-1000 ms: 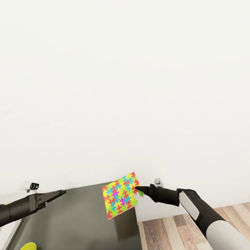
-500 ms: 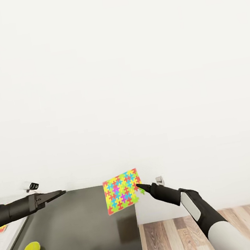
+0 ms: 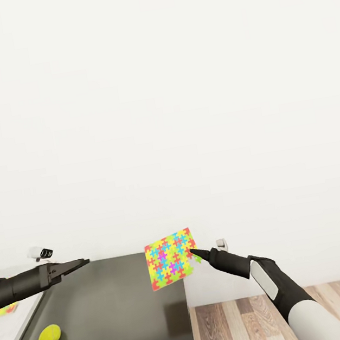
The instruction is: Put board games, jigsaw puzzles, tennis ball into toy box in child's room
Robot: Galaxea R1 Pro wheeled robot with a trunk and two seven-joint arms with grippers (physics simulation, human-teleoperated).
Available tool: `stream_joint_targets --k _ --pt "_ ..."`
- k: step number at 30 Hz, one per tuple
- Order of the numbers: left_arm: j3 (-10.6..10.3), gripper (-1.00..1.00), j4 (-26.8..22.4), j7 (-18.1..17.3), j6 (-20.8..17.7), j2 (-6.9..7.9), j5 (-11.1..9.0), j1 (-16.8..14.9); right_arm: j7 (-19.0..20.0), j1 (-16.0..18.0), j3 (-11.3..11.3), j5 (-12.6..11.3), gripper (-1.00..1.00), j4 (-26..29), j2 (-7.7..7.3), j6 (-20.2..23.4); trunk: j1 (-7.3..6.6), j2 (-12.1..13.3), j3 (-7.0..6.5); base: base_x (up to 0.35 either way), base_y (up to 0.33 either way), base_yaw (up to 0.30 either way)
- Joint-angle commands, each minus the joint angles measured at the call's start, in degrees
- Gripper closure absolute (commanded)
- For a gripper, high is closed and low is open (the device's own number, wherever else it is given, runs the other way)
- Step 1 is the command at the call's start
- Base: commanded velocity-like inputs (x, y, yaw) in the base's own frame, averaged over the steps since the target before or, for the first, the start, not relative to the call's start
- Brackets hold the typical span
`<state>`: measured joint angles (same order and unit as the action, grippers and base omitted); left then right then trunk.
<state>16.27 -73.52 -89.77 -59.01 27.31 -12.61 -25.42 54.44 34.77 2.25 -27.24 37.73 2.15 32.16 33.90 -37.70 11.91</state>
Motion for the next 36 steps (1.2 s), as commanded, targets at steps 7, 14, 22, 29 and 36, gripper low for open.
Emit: stream_joint_targets --k 7,14,22,29,36 --pt "0.1 -1.0 0.1 -0.2 -0.5 0.14 0.1 -0.1 0.2 0.1 0.3 0.0 1.0 -0.2 -0.34 -2.8 -1.52 2.8 -1.84 -0.001 0.0 0.081" --pt "0.4 -1.0 0.1 -0.2 -0.4 0.39 0.1 -0.1 0.2 0.2 0.2 -0.2 1.0 -0.3 -2.63 -4.0 -3.06 5.6 -3.76 0.0 0.0 0.112" --pt "0.7 -1.0 0.2 -0.2 -0.2 0.46 0.1 -0.1 0.2 0.3 0.3 -0.2 1.0 -0.4 -3.15 -5.2 -4.82 8.8 -5.83 0.0 0.0 0.142" --pt "0.7 -1.0 0.2 -0.2 -0.2 0.47 0.2 -0.1 0.2 0.3 0.3 -0.2 1.0 -0.4 -3.18 -5.7 -6.36 11.6 -7.22 0.0 0.0 0.044" --pt "0.5 -1.0 0.2 -0.2 -0.2 0.46 0.2 -0.1 0.3 0.3 0.3 -0.2 1.0 -0.2 -3.15 -5.8 -7.89 14.4 -8.78 0.0 0.0 0.115"
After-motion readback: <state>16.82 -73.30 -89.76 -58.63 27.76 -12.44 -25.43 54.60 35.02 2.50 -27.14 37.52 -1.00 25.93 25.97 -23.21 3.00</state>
